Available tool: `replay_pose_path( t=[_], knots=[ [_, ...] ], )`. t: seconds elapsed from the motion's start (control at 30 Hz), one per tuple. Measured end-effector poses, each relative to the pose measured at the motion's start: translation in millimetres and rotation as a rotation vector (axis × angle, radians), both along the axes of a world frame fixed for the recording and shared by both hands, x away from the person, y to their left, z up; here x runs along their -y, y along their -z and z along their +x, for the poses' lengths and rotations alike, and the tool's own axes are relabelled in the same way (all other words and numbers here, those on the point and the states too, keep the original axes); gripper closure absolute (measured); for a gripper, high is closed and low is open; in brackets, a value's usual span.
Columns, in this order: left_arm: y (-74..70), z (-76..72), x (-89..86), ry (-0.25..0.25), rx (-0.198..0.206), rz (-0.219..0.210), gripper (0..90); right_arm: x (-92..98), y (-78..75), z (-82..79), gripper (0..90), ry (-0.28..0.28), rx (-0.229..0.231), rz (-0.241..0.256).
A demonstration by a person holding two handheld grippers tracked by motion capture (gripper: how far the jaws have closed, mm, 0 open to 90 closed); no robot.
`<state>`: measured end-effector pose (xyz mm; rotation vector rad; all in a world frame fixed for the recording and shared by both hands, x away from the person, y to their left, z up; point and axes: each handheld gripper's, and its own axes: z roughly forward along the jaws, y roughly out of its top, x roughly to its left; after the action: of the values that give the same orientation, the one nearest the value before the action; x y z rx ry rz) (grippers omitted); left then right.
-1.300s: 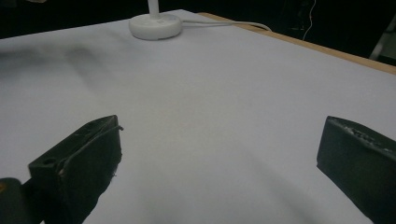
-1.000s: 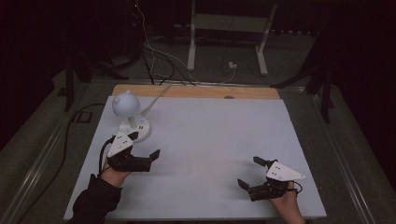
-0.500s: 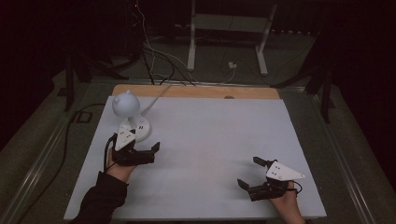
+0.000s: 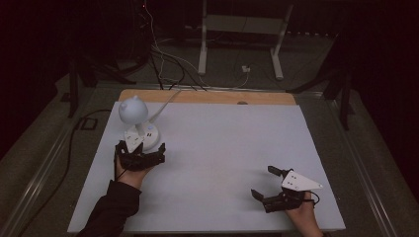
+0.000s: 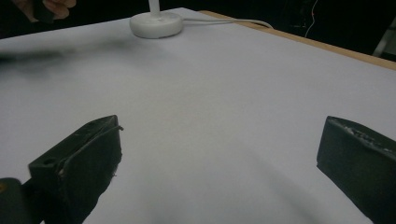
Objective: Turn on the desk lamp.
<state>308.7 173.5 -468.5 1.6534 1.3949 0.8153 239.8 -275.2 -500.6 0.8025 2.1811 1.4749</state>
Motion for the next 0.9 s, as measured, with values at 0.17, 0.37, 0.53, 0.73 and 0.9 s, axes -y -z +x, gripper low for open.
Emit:
replay_pose_path(
  t=[0.17,0.37,0.53,0.73,0.9],
  knots=[
    [1.3,4.9,0.3,-0.094,-0.002,0.002,0.3,-0.3,0.0,0.0,0.0,-0.003,0.002,-0.005],
    [5.5,12.1,3.6,-0.123,-0.006,-0.011,1.7,0.3,-0.3,-0.3,0.0,-0.002,0.003,-0.004],
    [7.4,19.6,3.4,-0.15,-0.005,-0.007,4.8,0.2,-0.2,-0.4,0.0,-0.003,0.002,-0.008],
    [10.7,24.7,2.5,-0.182,-0.001,0.004,24.7,0.0,-0.3,-0.7,0.0,-0.007,0.004,-0.012],
    [12.2,26.3,1.5,-0.183,0.008,0.014,46.9,0.4,0.2,-0.3,0.0,-0.006,-0.002,-0.013]
  ],
)
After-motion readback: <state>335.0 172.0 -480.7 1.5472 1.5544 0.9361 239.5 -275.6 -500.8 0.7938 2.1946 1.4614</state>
